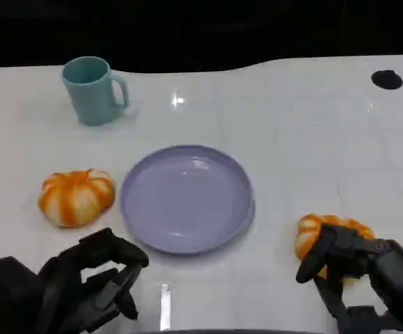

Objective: Grasp the bread from the table and place it into the plate.

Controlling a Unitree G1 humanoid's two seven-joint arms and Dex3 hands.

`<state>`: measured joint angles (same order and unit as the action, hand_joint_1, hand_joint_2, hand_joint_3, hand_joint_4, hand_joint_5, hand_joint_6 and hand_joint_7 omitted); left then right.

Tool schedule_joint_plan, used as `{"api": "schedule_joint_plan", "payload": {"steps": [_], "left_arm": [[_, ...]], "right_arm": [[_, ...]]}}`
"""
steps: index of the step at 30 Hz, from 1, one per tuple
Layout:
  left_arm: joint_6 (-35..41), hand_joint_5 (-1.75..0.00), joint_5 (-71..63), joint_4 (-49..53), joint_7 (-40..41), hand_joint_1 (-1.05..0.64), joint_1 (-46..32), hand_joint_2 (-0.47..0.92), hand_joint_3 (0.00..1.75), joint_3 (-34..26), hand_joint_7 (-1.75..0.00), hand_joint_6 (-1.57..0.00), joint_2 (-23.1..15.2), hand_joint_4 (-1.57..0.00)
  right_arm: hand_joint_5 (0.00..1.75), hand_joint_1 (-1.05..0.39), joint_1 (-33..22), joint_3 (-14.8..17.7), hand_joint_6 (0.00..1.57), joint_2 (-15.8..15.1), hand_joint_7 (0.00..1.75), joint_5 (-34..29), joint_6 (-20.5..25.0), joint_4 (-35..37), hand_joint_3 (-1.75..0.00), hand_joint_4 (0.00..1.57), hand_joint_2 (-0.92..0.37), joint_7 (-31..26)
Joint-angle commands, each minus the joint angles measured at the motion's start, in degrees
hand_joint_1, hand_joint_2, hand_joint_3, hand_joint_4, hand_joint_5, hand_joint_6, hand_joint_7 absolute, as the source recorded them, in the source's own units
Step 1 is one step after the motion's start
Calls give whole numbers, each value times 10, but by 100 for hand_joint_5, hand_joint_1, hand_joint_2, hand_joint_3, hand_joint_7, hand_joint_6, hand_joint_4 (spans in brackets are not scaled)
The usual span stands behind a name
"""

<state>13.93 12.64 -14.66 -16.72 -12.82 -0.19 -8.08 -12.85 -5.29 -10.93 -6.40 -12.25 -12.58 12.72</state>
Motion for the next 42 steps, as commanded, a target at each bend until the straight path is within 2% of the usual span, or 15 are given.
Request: {"api": "schedule_joint_plan", "payload": {"steps": [1, 20, 23, 27, 31, 35, 37, 42], "left_arm": [[-1, -175, 1, 2, -1, -42, 3, 92, 48, -6, -141, -64, -8, -69], [-2, -175, 2, 2, -3, -42, 1, 92, 48, -8, -140, -64, -8, -70], [-4, -175, 0, 2, -3, -42, 1, 92, 48, -7, -140, -64, -8, -70], [-9, -175, -2, 5, -4, -43, 1, 92, 48, -7, -140, -64, -10, -70], [-13, -175, -2, 10, -5, -43, 2, 92, 49, -8, -140, -64, -10, -69], [-18, -175, -2, 13, -6, -43, 2, 92, 49, -9, -140, -64, -12, -69], [-18, -175, -3, 14, -5, -44, 2, 92, 48, -9, -140, -65, -12, -70], [-17, -175, -2, 15, -5, -45, 2, 92, 47, -9, -139, -65, -12, -70]], "right_arm": [[175, -14, 4, 4, 73, -4, 146, 6, 0, 3, -125, 83, -44, -1], [175, -11, 3, 4, 74, -4, 138, 4, 3, -3, -124, 84, -43, -2], [175, -9, 2, 5, 73, 0, 133, 13, 9, -7, -127, 81, -41, -1], [169, -10, 0, 7, 63, 1, 120, 21, 27, -19, -125, 66, -43, -1], [147, -12, 2, 10, 45, -8, 108, 22, 55, -37, -109, 45, -47, 6], [129, -16, 5, 9, 38, -24, 96, -7, 93, -69, -91, 37, -53, 8], [108, -20, 8, 7, 35, -39, 74, -43, 102, -88, -64, 27, -61, 5], [82, -28, 16, 4, 37, -88, 34, -136, 133, -135, -22, 16, -80, 22]]}}
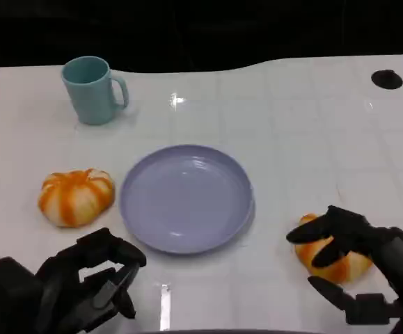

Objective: Grasp the bread from the table and place it into the plate.

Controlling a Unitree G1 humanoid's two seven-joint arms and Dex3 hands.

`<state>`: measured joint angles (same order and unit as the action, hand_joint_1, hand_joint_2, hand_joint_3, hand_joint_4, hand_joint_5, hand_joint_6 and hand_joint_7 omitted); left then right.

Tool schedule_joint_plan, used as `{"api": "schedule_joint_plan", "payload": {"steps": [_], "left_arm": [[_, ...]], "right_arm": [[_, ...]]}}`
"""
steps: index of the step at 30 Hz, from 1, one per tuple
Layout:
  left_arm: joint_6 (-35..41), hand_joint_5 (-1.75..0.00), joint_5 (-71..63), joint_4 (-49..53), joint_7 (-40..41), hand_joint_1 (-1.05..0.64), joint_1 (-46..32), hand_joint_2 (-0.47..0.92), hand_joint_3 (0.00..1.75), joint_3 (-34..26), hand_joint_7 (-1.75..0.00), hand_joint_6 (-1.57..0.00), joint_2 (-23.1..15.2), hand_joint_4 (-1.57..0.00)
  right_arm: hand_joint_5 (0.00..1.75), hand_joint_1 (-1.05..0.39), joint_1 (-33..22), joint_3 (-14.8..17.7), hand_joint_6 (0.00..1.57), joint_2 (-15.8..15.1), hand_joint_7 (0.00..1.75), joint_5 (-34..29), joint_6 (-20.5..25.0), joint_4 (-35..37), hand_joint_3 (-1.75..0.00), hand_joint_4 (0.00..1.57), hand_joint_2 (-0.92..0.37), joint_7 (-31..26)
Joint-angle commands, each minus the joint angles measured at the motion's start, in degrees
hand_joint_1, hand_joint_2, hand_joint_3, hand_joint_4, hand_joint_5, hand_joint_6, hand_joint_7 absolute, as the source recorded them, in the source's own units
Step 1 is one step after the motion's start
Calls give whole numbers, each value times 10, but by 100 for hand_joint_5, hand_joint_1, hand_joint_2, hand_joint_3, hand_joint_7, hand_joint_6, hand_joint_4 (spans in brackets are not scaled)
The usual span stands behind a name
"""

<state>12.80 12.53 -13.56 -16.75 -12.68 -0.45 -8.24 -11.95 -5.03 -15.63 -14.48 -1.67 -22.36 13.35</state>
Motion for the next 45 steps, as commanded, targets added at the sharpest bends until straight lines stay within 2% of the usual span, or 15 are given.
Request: {"api": "schedule_joint_plan", "payload": {"steps": [1, 5, 9, 15, 21, 27, 30, 35, 45], "left_arm": [[-7, -175, 0, 5, -6, -45, 1, 92, 47, -7, -139, -66, -10, -70], [-6, -175, 0, 5, -6, -45, 2, 92, 47, -6, -138, -66, -9, -70], [-3, -175, 1, 4, -3, -45, 2, 92, 46, -6, -137, -67, -6, -69], [-1, -175, 4, 3, -4, -45, 1, 92, 46, -2, -136, -67, -3, -69], [9, -175, 2, -6, 4, -44, 3, 92, 47, 1, -136, -66, 0, -69], [9, -175, 0, -4, 2, -45, 7, 92, 47, 1, -136, -66, -1, -70], [12, -175, -2, -7, 5, -45, 7, 92, 47, 3, -137, -67, 0, -70], [11, -175, -4, -12, 4, -44, 4, 92, 47, 5, -137, -66, 2, -71], [24, -175, -5, -36, 8, -45, -4, 92, 47, 7, -137, -67, 2, -71]], "right_arm": [[72, -28, 8, 2, 36, -48, 26, -66, 33, -44, -13, 13, -83, 21], [57, -28, 14, 4, 34, -78, 13, -113, 41, -67, -2, 6, -84, 36], [54, -30, 18, 2, 31, -101, 9, -168, 48, -87, 0, 2, -80, 48], [50, -33, 23, -8, 29, -115, 6, -228, 56, -91, 0, 0, -78, 65], [52, -34, 49, -23, 31, -124, 5, -269, 57, -63, 0, 2, -76, 76], [52, -38, 93, -59, 35, -117, 5, -323, 61, 6, -1, 8, -79, 69], [45, -40, 117, -77, 38, -112, 3, -338, 66, 49, 0, 14, -81, 66], [33, -45, 154, -104, 38, -100, 1, -346, 78, 123, -1, 20, -88, 60], [26, -50, 206, -143, 38, -75, 0, -346, 91, 230, -6, 21, -92, 36]]}}
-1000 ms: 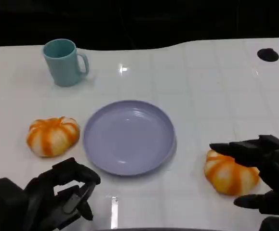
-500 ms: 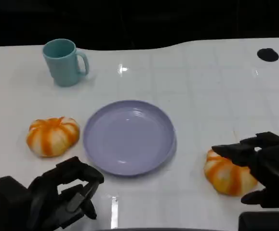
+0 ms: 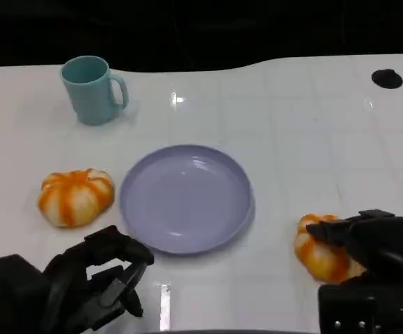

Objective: Grasp the bread from the table and place it into the plate.

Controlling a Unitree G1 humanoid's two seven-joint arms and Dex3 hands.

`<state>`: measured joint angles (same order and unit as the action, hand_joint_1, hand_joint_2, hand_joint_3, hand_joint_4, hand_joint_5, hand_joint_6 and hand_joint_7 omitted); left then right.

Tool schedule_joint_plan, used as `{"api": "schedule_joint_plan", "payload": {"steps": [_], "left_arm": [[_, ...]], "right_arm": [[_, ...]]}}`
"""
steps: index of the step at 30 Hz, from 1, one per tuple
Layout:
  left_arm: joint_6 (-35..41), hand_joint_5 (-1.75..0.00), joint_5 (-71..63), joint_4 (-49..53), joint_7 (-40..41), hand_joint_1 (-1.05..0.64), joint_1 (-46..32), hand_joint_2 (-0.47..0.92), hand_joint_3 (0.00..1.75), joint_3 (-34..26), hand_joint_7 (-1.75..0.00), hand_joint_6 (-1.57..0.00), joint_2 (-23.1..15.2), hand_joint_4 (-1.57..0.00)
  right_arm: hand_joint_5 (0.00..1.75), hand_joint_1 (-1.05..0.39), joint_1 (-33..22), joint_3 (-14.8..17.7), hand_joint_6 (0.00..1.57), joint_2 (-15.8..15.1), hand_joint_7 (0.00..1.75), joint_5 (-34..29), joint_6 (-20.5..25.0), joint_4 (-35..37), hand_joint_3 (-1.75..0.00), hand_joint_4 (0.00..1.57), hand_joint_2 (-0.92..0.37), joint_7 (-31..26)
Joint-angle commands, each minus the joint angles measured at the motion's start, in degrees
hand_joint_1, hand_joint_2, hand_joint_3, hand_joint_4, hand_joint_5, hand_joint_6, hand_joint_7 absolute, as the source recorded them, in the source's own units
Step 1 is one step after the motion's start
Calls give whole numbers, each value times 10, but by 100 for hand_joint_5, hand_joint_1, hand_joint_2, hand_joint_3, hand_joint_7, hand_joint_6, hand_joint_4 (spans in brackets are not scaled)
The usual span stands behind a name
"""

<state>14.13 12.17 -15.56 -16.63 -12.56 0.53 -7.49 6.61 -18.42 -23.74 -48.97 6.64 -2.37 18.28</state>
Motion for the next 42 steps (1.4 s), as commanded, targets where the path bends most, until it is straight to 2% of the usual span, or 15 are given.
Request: {"api": "schedule_joint_plan", "payload": {"steps": [1, 5, 7, 9, 10, 11, 12, 13, 14, 15, 17, 19, 22, 29, 42], "left_arm": [[14, -175, -3, -19, 9, -45, -6, 92, 47, -2, -138, -67, -6, -71], [19, -175, -5, -25, 11, -43, -6, 92, 49, -1, -139, -65, -5, -70], [20, -175, -4, -27, 12, -43, -7, 92, 49, -1, -139, -64, -4, -70], [23, -175, -2, -30, 13, -43, -8, 92, 49, -1, -139, -64, -3, -70], [24, -175, -1, -31, 14, -42, -8, 92, 49, -1, -139, -64, -2, -70], [25, -175, -1, -31, 14, -42, -8, 92, 49, -1, -140, -64, -2, -70], [28, -175, -3, -34, 16, -42, -8, 92, 49, 0, -140, -63, -2, -70], [31, -175, -3, -35, 17, -42, -8, 92, 49, 1, -140, -64, -2, -70], [32, -175, -4, -36, 18, -42, -8, 92, 49, 1, -140, -64, -2, -70], [33, -175, -3, -36, 19, -42, -8, 92, 49, 1, -140, -64, -2, -70], [33, -175, -3, -35, 19, -42, -7, 92, 49, 1, -140, -64, -1, -70], [31, -175, -5, -35, 18, -42, -7, 92, 49, 2, -141, -64, -2, -70], [29, -175, -5, -34, 18, -42, -7, 92, 49, 2, -141, -64, -2, -71], [35, -175, -4, -35, 21, -41, -5, 92, 49, 1, -140, -64, 0, -71], [29, -175, -2, -26, 20, -40, -4, 92, 50, 3, -140, -64, 4, -71]], "right_arm": [[26, -50, 27, -12, 39, 11, 1, 0, 8, 44, -7, 22, -92, -21], [25, -50, 57, -20, 41, 32, 2, 12, 2, 110, -8, 24, -92, -56], [27, -45, 66, -14, 50, 46, 4, 27, -15, 143, -7, 35, -92, -102], [33, -33, 72, 0, 73, 61, 10, 55, -52, 179, -4, 65, -92, -166], [64, -23, 76, 9, 91, 68, 14, 74, -79, 199, -4, 78, -92, -197], [107, -16, 80, 13, 105, 71, 22, 86, -98, 214, -12, 83, -90, -218], [133, -12, 86, 14, 110, 71, 32, 92, -121, 231, -26, 84, -85, -241], [157, -9, 92, 12, 105, 68, 77, 93, -140, 244, -64, 90, -69, -261], [166, -10, 98, 9, 99, 66, 103, 92, -157, 255, -86, 93, -59, -276], [170, -10, 103, 8, 95, 64, 119, 92, -171, 263, -98, 93, -52, -288], [174, -11, 110, 6, 88, 62, 136, 93, -191, 274, -109, 90, -46, -302], [174, -11, 116, 7, 77, 64, 163, 96, -206, 279, -120, 91, -40, -310], [175, -9, 123, 10, 72, 65, 173, 102, -225, 281, -129, 93, -34, -317], [175, -10, 139, 15, 73, 72, 175, 117, -251, 270, -139, 96, -29, -331], [175, -5, 200, 10, 77, 90, 165, 178, -301, 267, -138, 101, -26, -284]]}}
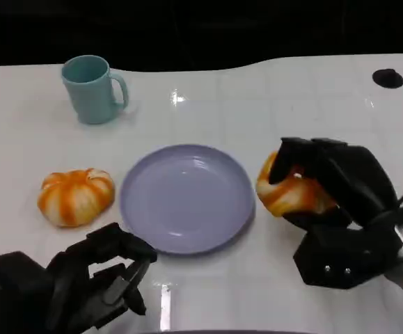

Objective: Grasp the bread from the table and place it into the plate.

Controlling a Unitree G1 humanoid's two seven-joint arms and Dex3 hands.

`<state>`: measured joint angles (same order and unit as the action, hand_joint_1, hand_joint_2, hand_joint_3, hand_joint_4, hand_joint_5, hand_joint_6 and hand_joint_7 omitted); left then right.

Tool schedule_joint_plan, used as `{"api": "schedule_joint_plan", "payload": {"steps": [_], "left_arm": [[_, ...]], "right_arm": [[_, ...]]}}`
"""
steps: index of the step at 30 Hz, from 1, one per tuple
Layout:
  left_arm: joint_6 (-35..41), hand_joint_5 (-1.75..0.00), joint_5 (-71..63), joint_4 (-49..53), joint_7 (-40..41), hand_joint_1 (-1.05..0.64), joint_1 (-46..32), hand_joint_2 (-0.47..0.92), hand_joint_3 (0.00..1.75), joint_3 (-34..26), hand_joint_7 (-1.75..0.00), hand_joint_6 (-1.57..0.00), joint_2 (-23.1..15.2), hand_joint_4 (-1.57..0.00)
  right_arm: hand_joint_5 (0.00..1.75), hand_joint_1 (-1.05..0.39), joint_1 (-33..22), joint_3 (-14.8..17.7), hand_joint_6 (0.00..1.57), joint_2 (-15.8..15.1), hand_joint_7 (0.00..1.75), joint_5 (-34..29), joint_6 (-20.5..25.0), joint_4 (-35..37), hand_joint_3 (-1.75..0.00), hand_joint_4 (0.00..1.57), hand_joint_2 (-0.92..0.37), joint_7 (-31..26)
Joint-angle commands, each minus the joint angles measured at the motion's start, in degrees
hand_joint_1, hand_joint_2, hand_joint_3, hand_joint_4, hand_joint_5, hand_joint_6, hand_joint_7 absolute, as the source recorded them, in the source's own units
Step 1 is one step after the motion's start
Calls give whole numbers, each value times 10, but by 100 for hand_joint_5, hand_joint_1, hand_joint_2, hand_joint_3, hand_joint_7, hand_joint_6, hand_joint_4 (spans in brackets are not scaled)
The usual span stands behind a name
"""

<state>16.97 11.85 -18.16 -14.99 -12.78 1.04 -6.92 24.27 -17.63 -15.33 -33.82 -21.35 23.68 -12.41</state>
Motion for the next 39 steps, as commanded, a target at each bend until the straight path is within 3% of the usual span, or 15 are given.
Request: {"api": "schedule_joint_plan", "payload": {"steps": [1, 4, 8, 15, 20, 25, 26, 28, 29, 31, 33, 35, 37, 39], "left_arm": [[1, -175, 1, -3, 3, -40, -3, 92, 50, -2, -140, -63, -1, -71], [2, -175, -1, -12, 6, -40, -11, 92, 50, 0, -141, -63, -1, -71], [8, -175, 1, -23, 7, -42, -17, 91, 50, -1, -141, -64, -2, -71], [9, -175, -1, -33, 7, -40, -23, 92, 52, 1, -142, -63, -2, -72], [21, -175, 1, -48, 12, -40, -31, 91, 52, 3, -143, -63, 1, -72], [19, -175, 1, -52, 10, -40, -35, 91, 53, 4, -142, -63, 0, -71], [20, -175, 2, -53, 10, -39, -35, 91, 53, 4, -142, -63, 1, -71], [19, -175, 3, -52, 10, -39, -36, 91, 53, 4, -142, -63, 1, -71], [18, -175, 2, -52, 10, -39, -36, 91, 53, 5, -142, -64, 1, -71], [15, -175, 1, -50, 9, -39, -35, 91, 53, 5, -142, -64, 1, -71], [14, -175, 1, -48, 9, -39, -34, 91, 54, 5, -142, -64, 1, -71], [15, -175, 1, -47, 9, -39, -34, 91, 54, 5, -142, -63, 1, -71], [13, -175, 0, -46, 9, -39, -34, 90, 54, 6, -142, -63, 1, -71], [10, -175, -1, -44, 8, -39, -34, 91, 54, 7, -142, -63, 0, -72]], "right_arm": [[175, -4, 27, 1, 76, 9, 166, 34, -31, 13, -138, 101, -25, 31], [175, -4, 39, -9, 76, 17, 166, 41, -44, 29, -135, 99, -25, 54], [175, -7, 57, -24, 82, 43, 150, 37, -46, 55, -131, 98, -29, 71], [175, -13, 87, -40, 73, 96, 164, 25, -53, 105, -121, 97, -34, 52], [175, -14, 127, -55, 76, 129, 163, 9, -78, 193, -139, 101, -27, 4], [175, -15, 162, -63, 75, 160, 166, 5, -73, 266, -138, 98, -29, -14], [175, -15, 169, -63, 73, 166, 157, 8, -65, 278, -134, 95, -33, -8], [171, -17, 181, -65, 80, 177, 115, 12, -43, 295, -117, 84, -42, 8], [158, -17, 185, -66, 83, 179, 82, 14, -35, 300, -99, 75, -48, 18], [142, -19, 193, -73, 88, 179, 47, 11, -17, 301, -80, 69, -58, 43], [77, -28, 198, -89, 68, 172, 15, -4, 3, 290, -49, 43, -74, 71], [44, -36, 201, -105, 53, 161, 3, -21, 16, 278, -30, 28, -85, 92], [38, -48, 203, -122, 38, 150, 1, -38, 34, 264, -23, 8, -90, 117], [26, -57, 202, -132, 29, 142, 0, -47, 50, 249, -23, 2, -92, 144]]}}
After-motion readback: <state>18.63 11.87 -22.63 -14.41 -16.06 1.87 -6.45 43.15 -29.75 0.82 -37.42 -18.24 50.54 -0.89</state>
